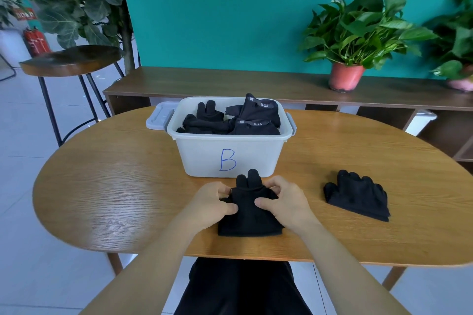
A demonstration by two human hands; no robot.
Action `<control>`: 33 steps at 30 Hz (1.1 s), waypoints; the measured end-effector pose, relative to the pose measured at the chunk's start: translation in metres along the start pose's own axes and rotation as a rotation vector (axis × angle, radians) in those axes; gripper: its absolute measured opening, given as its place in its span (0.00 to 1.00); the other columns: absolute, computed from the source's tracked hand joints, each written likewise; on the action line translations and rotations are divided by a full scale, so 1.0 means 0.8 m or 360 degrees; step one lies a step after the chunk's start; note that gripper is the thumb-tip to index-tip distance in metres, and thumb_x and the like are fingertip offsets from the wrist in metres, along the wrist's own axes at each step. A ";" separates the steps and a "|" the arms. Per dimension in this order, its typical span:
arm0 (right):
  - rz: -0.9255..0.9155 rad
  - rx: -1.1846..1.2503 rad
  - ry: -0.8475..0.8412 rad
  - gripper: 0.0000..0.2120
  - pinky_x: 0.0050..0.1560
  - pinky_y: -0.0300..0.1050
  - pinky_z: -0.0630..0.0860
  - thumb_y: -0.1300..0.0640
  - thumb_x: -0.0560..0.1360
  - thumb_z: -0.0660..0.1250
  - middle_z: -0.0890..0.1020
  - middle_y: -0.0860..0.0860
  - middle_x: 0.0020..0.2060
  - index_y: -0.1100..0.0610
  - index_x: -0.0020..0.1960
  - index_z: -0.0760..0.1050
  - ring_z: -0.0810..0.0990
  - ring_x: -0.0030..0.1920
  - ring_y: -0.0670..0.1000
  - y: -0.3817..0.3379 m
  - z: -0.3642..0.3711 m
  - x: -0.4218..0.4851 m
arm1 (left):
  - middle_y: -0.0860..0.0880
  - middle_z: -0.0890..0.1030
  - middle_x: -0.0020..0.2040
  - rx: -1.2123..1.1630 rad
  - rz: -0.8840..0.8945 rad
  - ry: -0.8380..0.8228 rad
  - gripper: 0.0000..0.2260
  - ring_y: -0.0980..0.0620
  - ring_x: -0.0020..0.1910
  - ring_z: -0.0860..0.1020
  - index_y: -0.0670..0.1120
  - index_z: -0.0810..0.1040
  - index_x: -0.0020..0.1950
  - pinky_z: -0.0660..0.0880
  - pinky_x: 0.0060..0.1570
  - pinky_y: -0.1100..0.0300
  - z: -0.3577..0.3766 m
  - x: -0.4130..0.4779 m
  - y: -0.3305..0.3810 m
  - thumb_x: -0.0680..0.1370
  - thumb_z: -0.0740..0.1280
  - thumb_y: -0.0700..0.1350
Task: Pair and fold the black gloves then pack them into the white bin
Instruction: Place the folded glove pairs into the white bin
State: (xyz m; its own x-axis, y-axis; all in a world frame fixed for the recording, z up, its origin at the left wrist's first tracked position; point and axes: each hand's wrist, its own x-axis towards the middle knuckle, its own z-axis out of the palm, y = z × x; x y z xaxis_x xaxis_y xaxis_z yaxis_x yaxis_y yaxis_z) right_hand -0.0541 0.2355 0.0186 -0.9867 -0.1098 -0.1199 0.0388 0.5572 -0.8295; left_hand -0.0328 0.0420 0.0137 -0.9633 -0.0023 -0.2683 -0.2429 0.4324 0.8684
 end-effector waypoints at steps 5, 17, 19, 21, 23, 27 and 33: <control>-0.0145 0.0086 0.0039 0.14 0.53 0.45 0.78 0.57 0.70 0.76 0.81 0.46 0.49 0.50 0.54 0.78 0.79 0.52 0.45 -0.044 -0.029 -0.016 | 0.50 0.84 0.52 -0.0038 0.0193 -0.0042 0.11 0.54 0.53 0.81 0.50 0.79 0.51 0.76 0.54 0.61 -0.031 -0.027 0.046 0.75 0.70 0.35; -0.0475 0.0120 0.0121 0.16 0.58 0.56 0.78 0.56 0.67 0.79 0.83 0.52 0.51 0.54 0.53 0.79 0.81 0.54 0.54 -0.222 -0.064 0.065 | 0.48 0.84 0.49 0.0092 0.0284 0.0152 0.09 0.53 0.47 0.81 0.47 0.81 0.54 0.77 0.45 0.63 -0.180 -0.016 0.185 0.75 0.73 0.39; -0.0510 0.0122 0.0118 0.18 0.61 0.55 0.77 0.57 0.68 0.79 0.82 0.53 0.54 0.56 0.56 0.79 0.80 0.56 0.54 -0.248 -0.065 0.094 | 0.46 0.83 0.52 0.0119 0.0284 0.0213 0.05 0.53 0.45 0.78 0.48 0.81 0.50 0.72 0.40 0.66 -0.203 0.001 0.205 0.77 0.71 0.38; -0.0520 0.0128 0.0118 0.20 0.62 0.54 0.76 0.58 0.69 0.78 0.81 0.53 0.57 0.58 0.59 0.78 0.79 0.58 0.53 -0.270 -0.065 0.122 | 0.44 0.83 0.52 0.0132 0.0272 0.0268 0.05 0.51 0.46 0.76 0.49 0.81 0.46 0.70 0.40 0.64 -0.223 0.025 0.217 0.77 0.71 0.39; -0.0516 0.0128 0.0123 0.21 0.64 0.53 0.75 0.58 0.69 0.79 0.80 0.54 0.59 0.58 0.59 0.78 0.79 0.59 0.53 -0.285 -0.062 0.151 | 0.43 0.79 0.48 0.0123 0.0242 0.0284 0.04 0.47 0.46 0.72 0.44 0.83 0.48 0.68 0.41 0.61 -0.238 0.047 0.226 0.74 0.74 0.40; -0.0444 0.0123 0.0082 0.19 0.62 0.53 0.76 0.57 0.69 0.79 0.80 0.53 0.57 0.57 0.57 0.77 0.80 0.56 0.54 -0.285 -0.044 0.197 | 0.45 0.76 0.46 0.0140 0.0182 0.0251 0.15 0.48 0.47 0.70 0.36 0.81 0.54 0.66 0.45 0.57 -0.257 0.096 0.218 0.70 0.75 0.40; -0.0283 0.0076 -0.0033 0.16 0.57 0.55 0.78 0.55 0.68 0.78 0.81 0.53 0.54 0.53 0.52 0.78 0.81 0.53 0.54 -0.225 0.004 0.211 | 0.50 0.78 0.55 0.0280 -0.0023 0.0134 0.15 0.52 0.55 0.76 0.49 0.79 0.60 0.69 0.53 0.61 -0.247 0.123 0.159 0.75 0.74 0.41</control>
State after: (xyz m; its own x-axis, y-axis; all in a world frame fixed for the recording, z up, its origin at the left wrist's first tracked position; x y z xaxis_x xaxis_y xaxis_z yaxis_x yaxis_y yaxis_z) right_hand -0.2273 0.1141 0.1454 -0.9752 -0.2202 0.0202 -0.1280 0.4879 -0.8634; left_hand -0.1813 -0.0810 0.1803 -0.9678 -0.0819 -0.2380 -0.2402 0.5826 0.7765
